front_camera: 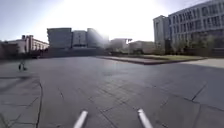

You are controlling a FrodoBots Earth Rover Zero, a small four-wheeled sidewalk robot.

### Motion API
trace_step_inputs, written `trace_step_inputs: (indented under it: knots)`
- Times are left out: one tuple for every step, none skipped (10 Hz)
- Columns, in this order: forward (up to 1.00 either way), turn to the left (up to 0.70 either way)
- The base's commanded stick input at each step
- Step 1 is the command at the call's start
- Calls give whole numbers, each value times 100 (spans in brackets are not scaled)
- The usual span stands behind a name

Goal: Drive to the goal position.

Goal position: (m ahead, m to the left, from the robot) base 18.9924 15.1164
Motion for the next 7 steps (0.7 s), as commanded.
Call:
trace_step_inputs:
  knots:
    - [0,0]
    - [0,0]
    - [0,0]
    - [0,0]
    - [0,0]
    - [0,8]
    - [9,43]
